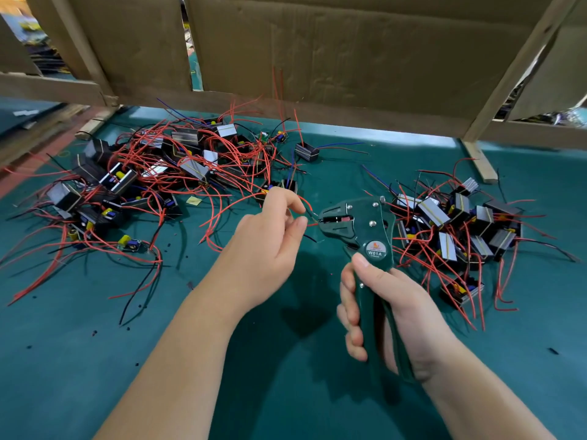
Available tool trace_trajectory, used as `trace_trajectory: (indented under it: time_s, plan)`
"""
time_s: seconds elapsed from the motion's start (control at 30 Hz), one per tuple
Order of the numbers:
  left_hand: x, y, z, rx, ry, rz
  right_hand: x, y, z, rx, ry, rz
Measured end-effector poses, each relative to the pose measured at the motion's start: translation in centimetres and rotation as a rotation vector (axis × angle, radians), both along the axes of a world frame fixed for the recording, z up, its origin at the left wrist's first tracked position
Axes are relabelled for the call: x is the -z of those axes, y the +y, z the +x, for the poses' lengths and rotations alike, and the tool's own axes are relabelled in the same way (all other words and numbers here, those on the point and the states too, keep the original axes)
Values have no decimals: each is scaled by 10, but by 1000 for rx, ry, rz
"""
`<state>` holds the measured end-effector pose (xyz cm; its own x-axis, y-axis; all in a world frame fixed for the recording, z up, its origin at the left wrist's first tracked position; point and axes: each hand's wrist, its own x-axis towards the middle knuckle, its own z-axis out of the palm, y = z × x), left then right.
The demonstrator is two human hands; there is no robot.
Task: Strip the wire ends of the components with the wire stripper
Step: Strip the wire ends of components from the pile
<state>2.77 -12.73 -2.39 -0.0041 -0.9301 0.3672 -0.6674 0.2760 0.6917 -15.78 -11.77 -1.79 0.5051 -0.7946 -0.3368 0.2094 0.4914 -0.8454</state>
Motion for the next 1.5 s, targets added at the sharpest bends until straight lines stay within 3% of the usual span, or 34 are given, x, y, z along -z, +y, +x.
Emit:
trace_trajectory:
  time_s: [0.1, 0.23, 0.4, 0.83, 1.5]
  plan:
    - [-2, -1, 5, -3, -62, -12, 0, -3, -7, -88, 13, -7]
    - [-2, -3, 9, -29, -106, -27, -1, -10, -11, -29, -8, -15]
    - [-6, -2, 12, -56, 100, -37, -2, -16, -21, 13, -115, 18]
    - [-18, 2, -4, 26, 600, 113, 1, -6, -6, -212, -267, 57]
    - [-14, 1, -4, 29, 475, 81, 0, -5, -7, -238, -179, -43]
